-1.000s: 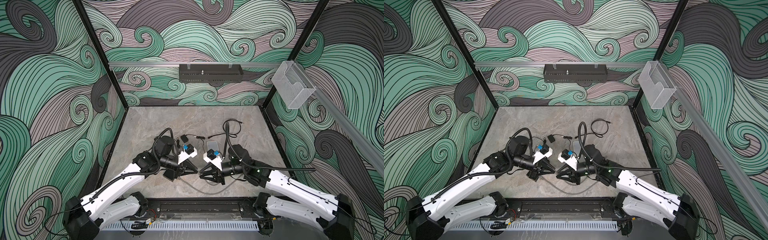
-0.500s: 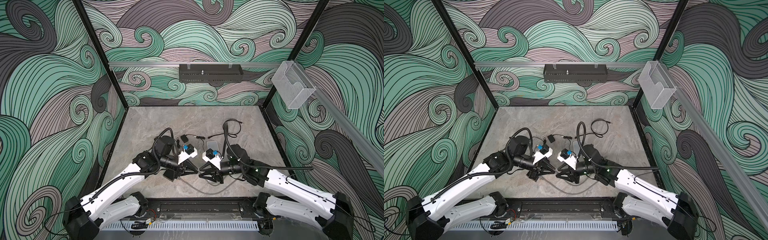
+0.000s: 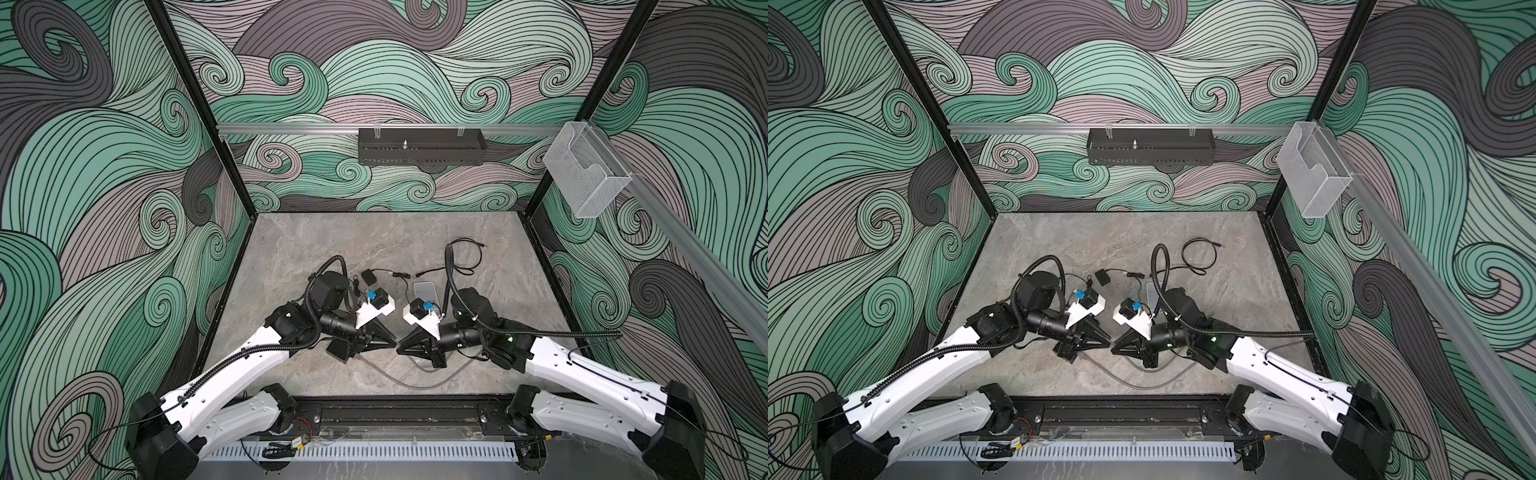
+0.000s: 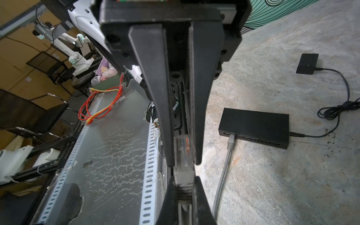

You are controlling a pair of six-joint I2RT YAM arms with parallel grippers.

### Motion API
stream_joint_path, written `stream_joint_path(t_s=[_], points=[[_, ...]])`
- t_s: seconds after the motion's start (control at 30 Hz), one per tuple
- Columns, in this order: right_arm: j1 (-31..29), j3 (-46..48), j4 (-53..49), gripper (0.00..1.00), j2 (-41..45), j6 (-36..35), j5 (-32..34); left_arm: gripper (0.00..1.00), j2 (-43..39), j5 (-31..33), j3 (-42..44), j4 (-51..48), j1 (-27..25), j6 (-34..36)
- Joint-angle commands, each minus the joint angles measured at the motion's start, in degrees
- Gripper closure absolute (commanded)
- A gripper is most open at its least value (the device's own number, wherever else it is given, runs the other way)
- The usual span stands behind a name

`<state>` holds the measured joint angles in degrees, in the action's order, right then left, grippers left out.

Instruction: Insert the plug into the switch port

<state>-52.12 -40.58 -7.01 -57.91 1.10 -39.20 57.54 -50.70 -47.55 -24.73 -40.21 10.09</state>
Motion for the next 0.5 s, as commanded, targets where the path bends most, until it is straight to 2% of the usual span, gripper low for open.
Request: stream_joint_path(t_s=[0.0, 0.03, 0.1, 0.13, 0.2, 0.37, 0.47], points=[[-0.1, 0.0, 0.9, 1.00, 0.8, 0.0, -0.5, 0.83, -0.3, 1.5, -2.2, 0.2, -0.1, 0.2], [0.0, 0.1, 0.8, 1.00, 0.9, 0.0, 0.3, 0.76, -0.4, 2.5, -2.2, 0.1, -0.1, -0.2], [0.1, 0.0, -0.7, 1.00, 1.2, 0.0, 2.9, 0.53, -0.9, 5.8, -1.9, 0.4, -0.1, -2.5], [0.2, -0.2, -1.9, 1.00, 1.2, -0.2, 4.4, 0.45, -1.4, 7.9, -1.7, 1.1, -0.1, -4.3], [0.2, -1.5, -5.9, 1.00, 0.8, -1.3, 9.1, 0.35, -2.3, 16.1, -0.8, 3.1, -0.1, -11.6], [0.1, -2.9, -11.3, 1.00, -0.3, -3.3, 19.1, 0.33, -4.5, 39.2, 2.4, 2.9, 0.0, -32.8], [0.0, -1.3, -9.0, 1.00, -0.8, -2.1, 22.4, 0.33, -5.4, 49.4, 6.7, 1.7, 0.8, -42.2]])
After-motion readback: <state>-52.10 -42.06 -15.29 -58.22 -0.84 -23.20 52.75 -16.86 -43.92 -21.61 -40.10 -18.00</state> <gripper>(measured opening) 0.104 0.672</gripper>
